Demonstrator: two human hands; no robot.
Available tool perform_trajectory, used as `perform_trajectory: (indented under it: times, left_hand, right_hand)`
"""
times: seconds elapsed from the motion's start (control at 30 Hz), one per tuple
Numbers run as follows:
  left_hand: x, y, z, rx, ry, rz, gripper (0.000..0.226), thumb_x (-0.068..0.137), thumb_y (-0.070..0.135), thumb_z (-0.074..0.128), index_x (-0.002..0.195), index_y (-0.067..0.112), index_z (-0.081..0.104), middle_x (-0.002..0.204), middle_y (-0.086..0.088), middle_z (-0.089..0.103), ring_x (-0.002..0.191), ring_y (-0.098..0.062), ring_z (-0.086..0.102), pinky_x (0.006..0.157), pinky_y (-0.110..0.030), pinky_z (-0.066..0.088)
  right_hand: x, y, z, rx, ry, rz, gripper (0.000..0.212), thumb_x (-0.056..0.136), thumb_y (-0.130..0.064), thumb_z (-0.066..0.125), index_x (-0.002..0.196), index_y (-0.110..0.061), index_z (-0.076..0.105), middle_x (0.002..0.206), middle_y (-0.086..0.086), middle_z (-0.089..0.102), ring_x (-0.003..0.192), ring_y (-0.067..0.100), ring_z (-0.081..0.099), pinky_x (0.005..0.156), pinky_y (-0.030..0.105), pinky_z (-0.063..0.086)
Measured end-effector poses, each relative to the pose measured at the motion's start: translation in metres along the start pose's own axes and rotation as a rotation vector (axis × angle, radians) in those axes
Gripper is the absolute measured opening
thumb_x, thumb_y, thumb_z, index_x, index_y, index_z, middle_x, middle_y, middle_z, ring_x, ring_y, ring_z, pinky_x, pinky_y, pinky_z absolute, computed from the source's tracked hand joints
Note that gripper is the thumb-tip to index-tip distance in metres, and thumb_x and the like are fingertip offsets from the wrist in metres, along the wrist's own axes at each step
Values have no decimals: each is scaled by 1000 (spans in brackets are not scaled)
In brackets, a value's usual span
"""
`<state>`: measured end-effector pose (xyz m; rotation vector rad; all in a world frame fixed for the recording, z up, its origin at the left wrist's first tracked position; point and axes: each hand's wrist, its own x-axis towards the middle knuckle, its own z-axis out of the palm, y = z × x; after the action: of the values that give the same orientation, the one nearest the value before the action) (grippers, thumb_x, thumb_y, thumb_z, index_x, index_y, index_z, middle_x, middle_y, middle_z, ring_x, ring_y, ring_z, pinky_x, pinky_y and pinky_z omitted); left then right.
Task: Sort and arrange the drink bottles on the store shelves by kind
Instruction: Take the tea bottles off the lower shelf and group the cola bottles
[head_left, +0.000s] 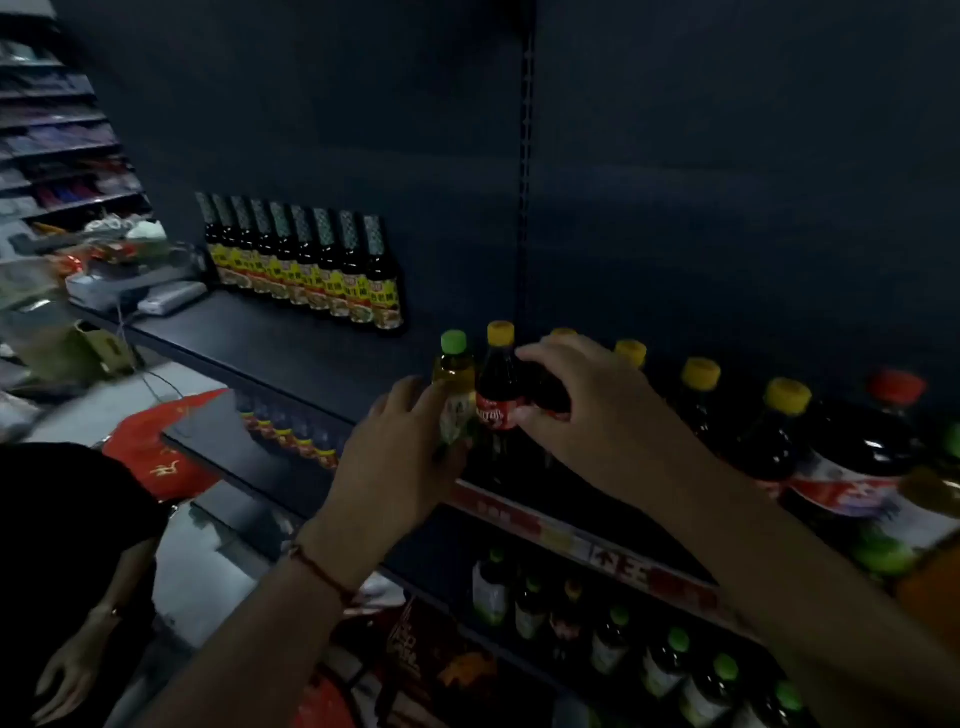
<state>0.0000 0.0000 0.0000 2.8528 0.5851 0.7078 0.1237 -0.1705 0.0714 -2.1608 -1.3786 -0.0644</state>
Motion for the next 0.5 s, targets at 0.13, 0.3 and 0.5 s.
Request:
perform_trajectory:
  times: [0.13,0.3,0.5]
  left_hand:
    - [49,-16,29,-23,-32,-96,83,88,43,62,154,30,13,153,-12,28,131,-39,41,95,-49,47]
    - [77,-34,61,-80,-48,-90,96,87,41,68,155,37,0,157,-13,22,135,-39,39,96,-47,48]
    - [80,-40,74,-192,52,-61,91,89,31,69,155,38,6,149,-2,36,118,-29,54,77,-38,52]
  right_hand:
    - [63,12,7,-153,-50,-45,58,94,-41,57,147,-25,38,148,-1,40,136,20,37,118,40,21]
    - [114,32,21,-296,-177,-22,57,94,-46,54,143,-21,42,140,3,50,130,24,45,119,49,18]
    - [127,37,31,-282,-230,-24,27,93,-43,58,107,-19,55,96,-1,61,91,18,54,114,44,25]
